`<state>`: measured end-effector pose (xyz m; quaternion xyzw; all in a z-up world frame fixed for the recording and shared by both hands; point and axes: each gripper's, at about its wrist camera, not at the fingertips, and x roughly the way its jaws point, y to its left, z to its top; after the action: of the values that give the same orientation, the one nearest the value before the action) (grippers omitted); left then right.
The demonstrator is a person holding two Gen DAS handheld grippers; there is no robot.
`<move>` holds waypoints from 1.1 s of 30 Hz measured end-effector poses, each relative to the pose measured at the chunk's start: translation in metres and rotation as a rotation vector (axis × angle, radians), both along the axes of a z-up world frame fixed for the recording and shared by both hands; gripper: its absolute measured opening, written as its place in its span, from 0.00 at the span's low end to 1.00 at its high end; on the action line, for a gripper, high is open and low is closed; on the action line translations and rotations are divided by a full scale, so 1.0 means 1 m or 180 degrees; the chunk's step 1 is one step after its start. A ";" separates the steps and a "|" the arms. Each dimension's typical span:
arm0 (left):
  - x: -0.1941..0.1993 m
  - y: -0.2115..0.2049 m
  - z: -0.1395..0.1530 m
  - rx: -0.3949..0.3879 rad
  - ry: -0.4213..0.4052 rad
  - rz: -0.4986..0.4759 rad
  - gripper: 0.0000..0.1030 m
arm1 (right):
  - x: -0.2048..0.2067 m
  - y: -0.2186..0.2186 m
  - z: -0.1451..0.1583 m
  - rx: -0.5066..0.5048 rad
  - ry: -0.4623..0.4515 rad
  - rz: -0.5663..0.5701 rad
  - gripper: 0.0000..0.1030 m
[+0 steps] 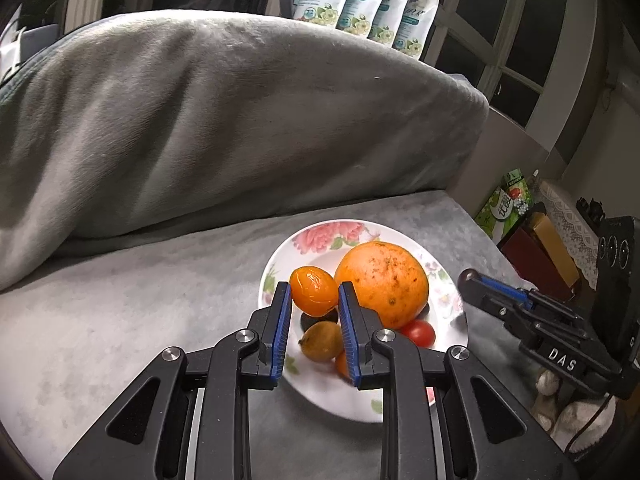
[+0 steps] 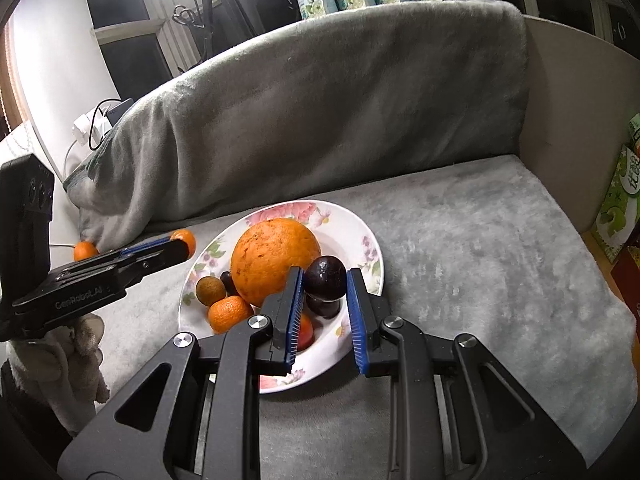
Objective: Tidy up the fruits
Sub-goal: 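Lower both fruits onto the plate and open both grippers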
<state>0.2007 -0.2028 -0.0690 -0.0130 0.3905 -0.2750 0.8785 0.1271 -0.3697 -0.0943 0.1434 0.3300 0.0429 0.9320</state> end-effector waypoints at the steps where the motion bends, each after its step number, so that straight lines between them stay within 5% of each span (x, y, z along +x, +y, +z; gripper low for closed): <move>1: 0.001 -0.001 0.000 0.0001 -0.0005 -0.0004 0.21 | 0.001 0.000 -0.001 0.0006 0.0010 0.0009 0.22; 19: 0.004 -0.004 0.001 -0.0026 -0.0013 -0.0032 0.22 | 0.006 0.002 -0.006 0.0075 0.0025 0.0066 0.22; 24: 0.004 -0.003 0.002 -0.0039 -0.0019 -0.0031 0.29 | 0.006 0.005 -0.005 0.0070 0.0025 0.0110 0.23; 29: 0.002 -0.003 0.005 -0.0054 -0.0056 -0.0034 0.35 | 0.004 0.008 -0.003 0.0028 -0.0018 0.0133 0.52; 33: -0.001 -0.004 0.007 -0.0045 -0.0095 -0.0036 0.42 | 0.002 0.012 0.000 -0.0003 -0.0049 0.0172 0.53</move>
<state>0.2000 -0.2065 -0.0619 -0.0129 0.3754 -0.2829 0.8825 0.1294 -0.3578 -0.0944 0.1337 0.3267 0.0690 0.9331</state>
